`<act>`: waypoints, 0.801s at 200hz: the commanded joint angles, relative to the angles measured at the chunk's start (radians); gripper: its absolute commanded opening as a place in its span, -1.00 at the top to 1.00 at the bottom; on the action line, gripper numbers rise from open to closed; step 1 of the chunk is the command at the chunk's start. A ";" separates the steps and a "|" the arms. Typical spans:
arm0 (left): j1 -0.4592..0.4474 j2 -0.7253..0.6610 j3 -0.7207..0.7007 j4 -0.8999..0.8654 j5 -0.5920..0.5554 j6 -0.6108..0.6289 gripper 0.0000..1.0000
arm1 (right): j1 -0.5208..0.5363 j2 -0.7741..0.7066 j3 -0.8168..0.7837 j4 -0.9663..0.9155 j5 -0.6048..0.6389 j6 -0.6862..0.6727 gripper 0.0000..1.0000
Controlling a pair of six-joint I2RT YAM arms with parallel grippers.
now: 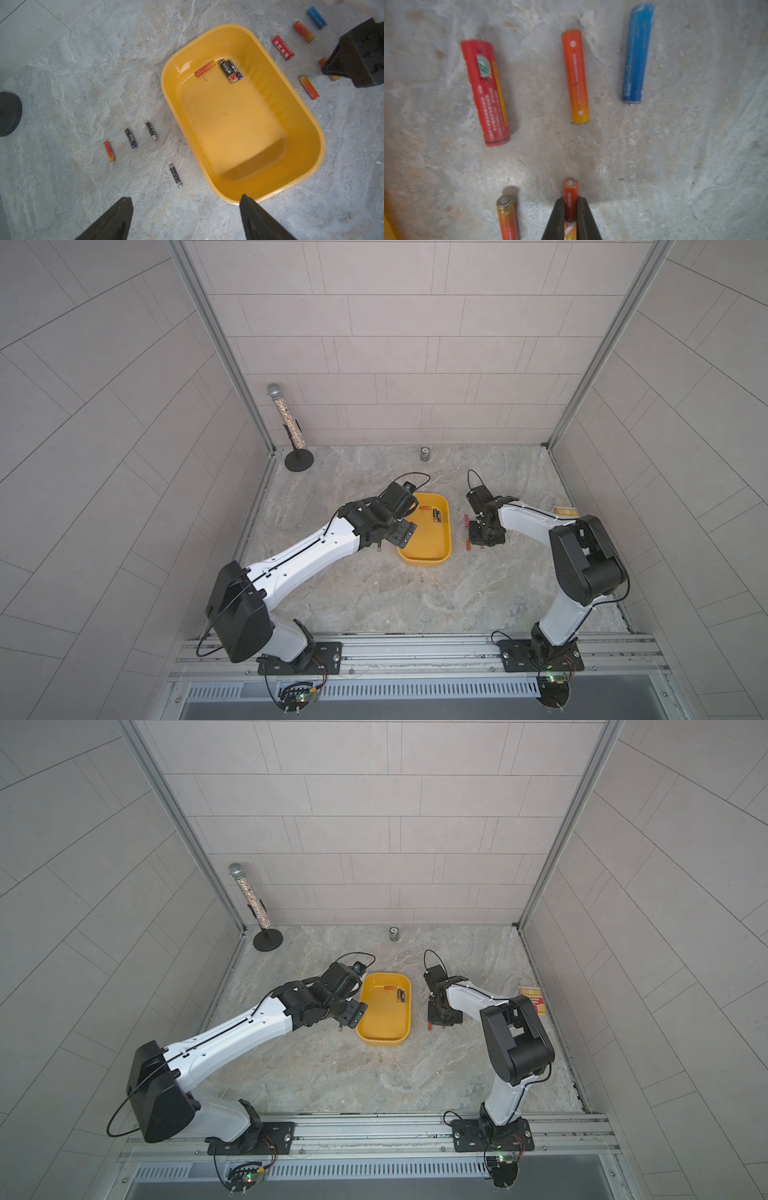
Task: Take the batteries out of the storage box
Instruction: Place the battery at the center of the board.
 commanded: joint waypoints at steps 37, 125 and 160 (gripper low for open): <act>0.000 0.009 0.012 -0.020 -0.024 0.002 -0.78 | -0.001 -0.039 -0.040 -0.036 0.022 0.019 1.00; 0.005 0.020 0.032 -0.030 -0.067 0.023 -0.78 | -0.001 -0.072 -0.040 -0.049 0.039 0.023 0.55; 0.010 0.059 0.102 -0.051 -0.045 0.027 -0.78 | -0.002 -0.112 -0.032 -0.066 0.042 0.014 0.52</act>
